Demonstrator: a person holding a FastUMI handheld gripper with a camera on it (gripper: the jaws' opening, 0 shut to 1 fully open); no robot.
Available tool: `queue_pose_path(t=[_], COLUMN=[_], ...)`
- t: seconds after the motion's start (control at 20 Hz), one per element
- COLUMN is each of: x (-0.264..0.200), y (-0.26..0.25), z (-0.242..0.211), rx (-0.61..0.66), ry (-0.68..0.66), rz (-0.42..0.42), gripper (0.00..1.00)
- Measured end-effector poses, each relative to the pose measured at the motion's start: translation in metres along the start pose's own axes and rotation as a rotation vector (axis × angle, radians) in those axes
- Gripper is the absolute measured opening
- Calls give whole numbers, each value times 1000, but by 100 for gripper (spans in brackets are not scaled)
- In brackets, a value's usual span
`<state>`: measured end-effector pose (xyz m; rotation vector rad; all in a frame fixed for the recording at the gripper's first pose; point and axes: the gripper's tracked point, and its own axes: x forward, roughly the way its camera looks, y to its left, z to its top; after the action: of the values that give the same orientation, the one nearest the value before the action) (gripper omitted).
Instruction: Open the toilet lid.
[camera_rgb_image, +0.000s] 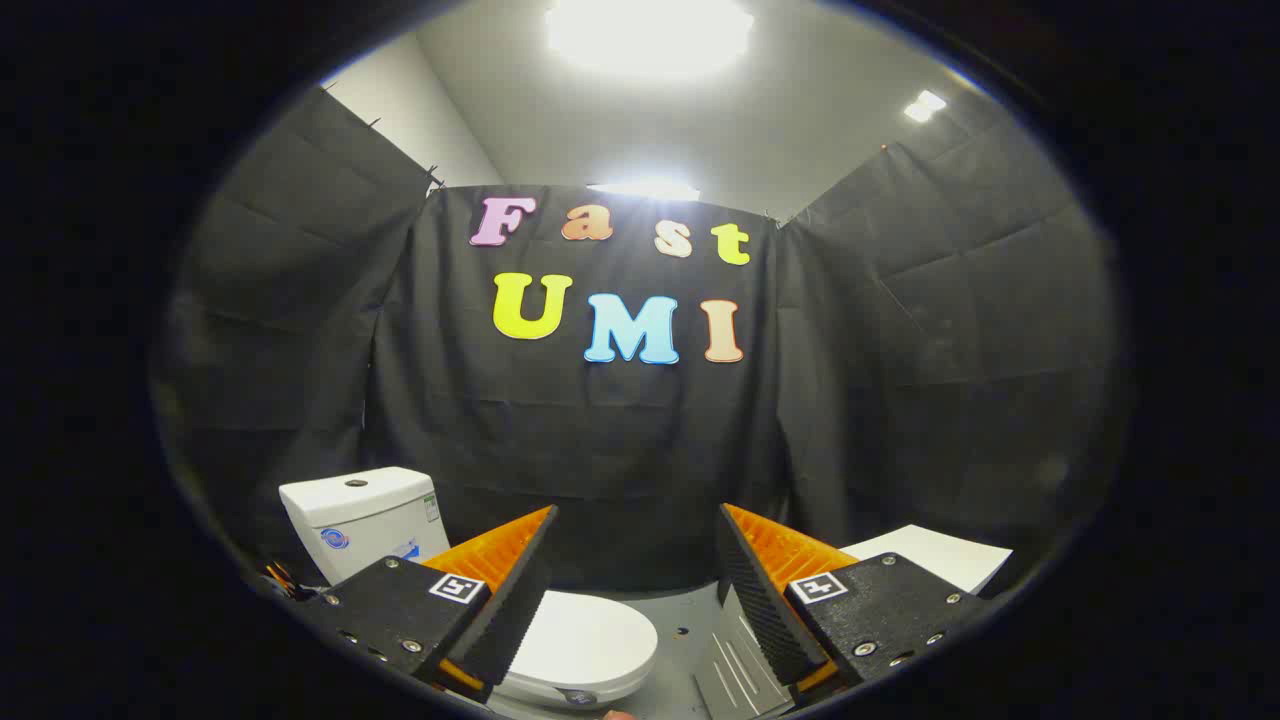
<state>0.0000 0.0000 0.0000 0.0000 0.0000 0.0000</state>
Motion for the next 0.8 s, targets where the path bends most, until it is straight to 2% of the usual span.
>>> queue_pose_path(t=[0.4,0.8], x=[-4,-11], y=[-10,4], z=[6,8], rx=[-17,0], ry=[-18,-31], rz=[-9,25], gripper=[95,95])
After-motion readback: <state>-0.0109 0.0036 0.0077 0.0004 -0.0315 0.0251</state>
